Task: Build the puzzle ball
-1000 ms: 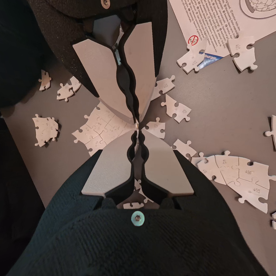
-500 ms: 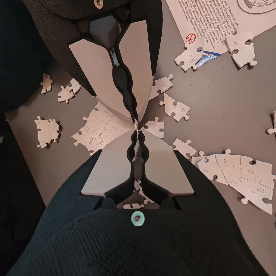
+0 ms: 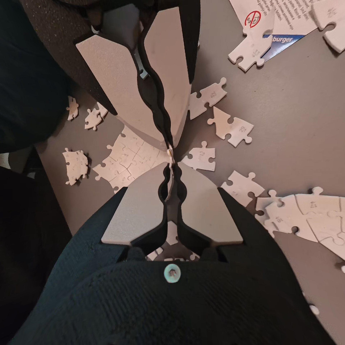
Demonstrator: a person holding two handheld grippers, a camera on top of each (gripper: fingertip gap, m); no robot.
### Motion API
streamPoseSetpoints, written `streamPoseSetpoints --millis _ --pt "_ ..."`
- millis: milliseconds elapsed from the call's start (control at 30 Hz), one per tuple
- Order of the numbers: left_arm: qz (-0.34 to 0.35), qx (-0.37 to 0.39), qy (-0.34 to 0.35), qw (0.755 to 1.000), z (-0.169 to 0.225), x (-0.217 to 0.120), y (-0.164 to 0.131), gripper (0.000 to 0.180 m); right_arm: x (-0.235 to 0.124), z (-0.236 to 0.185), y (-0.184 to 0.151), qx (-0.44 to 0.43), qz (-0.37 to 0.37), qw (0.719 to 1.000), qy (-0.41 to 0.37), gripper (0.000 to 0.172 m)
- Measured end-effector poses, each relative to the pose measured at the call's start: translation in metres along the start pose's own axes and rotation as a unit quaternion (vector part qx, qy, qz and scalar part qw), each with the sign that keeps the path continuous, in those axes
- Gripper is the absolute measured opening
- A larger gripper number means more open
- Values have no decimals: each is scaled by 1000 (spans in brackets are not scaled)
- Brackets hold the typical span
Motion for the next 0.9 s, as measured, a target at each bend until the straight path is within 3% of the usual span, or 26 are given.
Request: streamPoseSetpoints --millis 67,267,600,767,900 --pt "-16 -17 -4 1000 1 2 -1 1 -5 1 -1 -5 4 1000 -25 20" --pt "-90 -42 43 994 0 4 -8 7 -33 -18 -16 -51 48 994 -88 12" --pt "-181 -18 123 976 11 6 -2 11 -45 -74 -80 -167 142 970 -110 16" --pt "-214 -30 206 954 25 10 -4 12 -27 -96 -96 -297 193 930 -102 15" --pt "-227 -52 251 939 41 11 -9 12 -22 -96 -92 -388 239 874 -169 12"
Point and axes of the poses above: each gripper's, where its closed fingertips meet, x out along the fingers, y out of its top, z = x × y across the jaws, the point moved 7 cm from there along -x, back along the fingers, and after that the axes turned 11 degrees about x, right-handed, at the moved point
